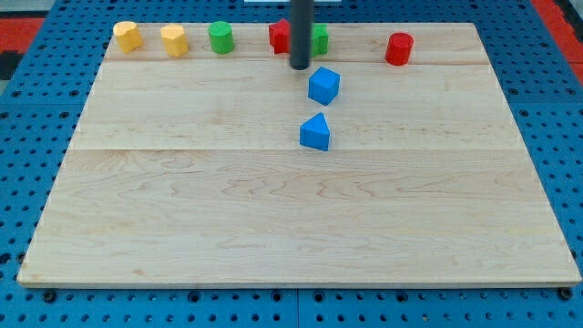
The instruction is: Move the green circle diagonal to the blue triangle
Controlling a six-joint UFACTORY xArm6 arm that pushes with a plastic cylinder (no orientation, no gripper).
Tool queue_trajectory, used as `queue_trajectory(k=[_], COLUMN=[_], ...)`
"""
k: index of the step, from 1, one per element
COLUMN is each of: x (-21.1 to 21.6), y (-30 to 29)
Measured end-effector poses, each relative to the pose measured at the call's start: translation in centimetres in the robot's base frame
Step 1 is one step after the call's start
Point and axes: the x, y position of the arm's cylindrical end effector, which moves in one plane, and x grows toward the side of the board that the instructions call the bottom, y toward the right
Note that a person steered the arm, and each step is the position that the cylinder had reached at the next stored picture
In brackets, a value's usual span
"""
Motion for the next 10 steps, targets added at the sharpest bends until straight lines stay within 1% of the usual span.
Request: queue_trajectory(k=[1,3,5,6,7,8,9,10], x=[0.1,-6.0,-9.7,-9.8,-9.6,-9.7,-9.1,-7.2], y=[-2.7,-5.8,-8.0,-9.0,-11.6,-12.0,-12.4,-12.7])
